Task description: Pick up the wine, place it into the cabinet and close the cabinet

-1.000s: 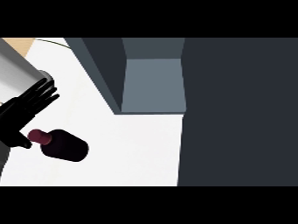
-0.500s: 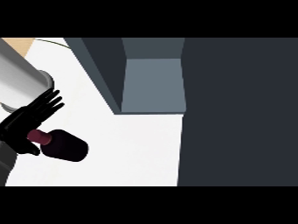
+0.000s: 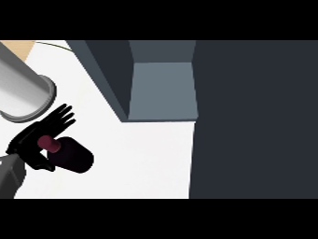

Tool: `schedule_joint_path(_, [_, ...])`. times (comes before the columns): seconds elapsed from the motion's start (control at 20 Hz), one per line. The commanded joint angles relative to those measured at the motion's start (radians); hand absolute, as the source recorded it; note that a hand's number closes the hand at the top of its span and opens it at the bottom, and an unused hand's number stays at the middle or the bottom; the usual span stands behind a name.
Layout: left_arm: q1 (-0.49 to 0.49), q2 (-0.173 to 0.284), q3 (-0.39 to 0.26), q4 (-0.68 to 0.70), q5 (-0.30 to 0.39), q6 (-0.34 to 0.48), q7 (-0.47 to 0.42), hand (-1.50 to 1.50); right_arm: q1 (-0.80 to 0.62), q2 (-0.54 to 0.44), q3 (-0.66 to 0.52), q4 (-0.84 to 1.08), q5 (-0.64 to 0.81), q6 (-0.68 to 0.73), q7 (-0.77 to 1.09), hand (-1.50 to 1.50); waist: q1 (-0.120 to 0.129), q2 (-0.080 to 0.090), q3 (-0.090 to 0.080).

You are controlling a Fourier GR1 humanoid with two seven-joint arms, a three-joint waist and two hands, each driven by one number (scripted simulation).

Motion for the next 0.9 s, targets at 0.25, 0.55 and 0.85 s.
schedule_joint_path(0.25, [-0.024, -0.028, -0.038, 0.11, -0.082, -0.025, -0.147, -1.5, -0.076, 0.002, 0.02, 0.012, 0.057, -0.041, 0.042, -1.5, 0.003, 0.001, 0.0])
schedule_joint_path(0.55, [0.001, -0.054, -0.066, 0.177, -0.147, 0.026, -0.282, -1.5, 0.001, -0.015, -0.017, -0.045, -0.018, 0.0, 0.037, -1.5, -0.008, 0.003, -0.002])
schedule_joint_path(0.85, [-0.015, -0.078, -0.016, 0.221, -0.071, -0.033, -0.224, -1.5, -0.016, 0.004, 0.002, -0.036, 0.052, -0.021, 0.012, -1.5, -0.005, 0.002, -0.001])
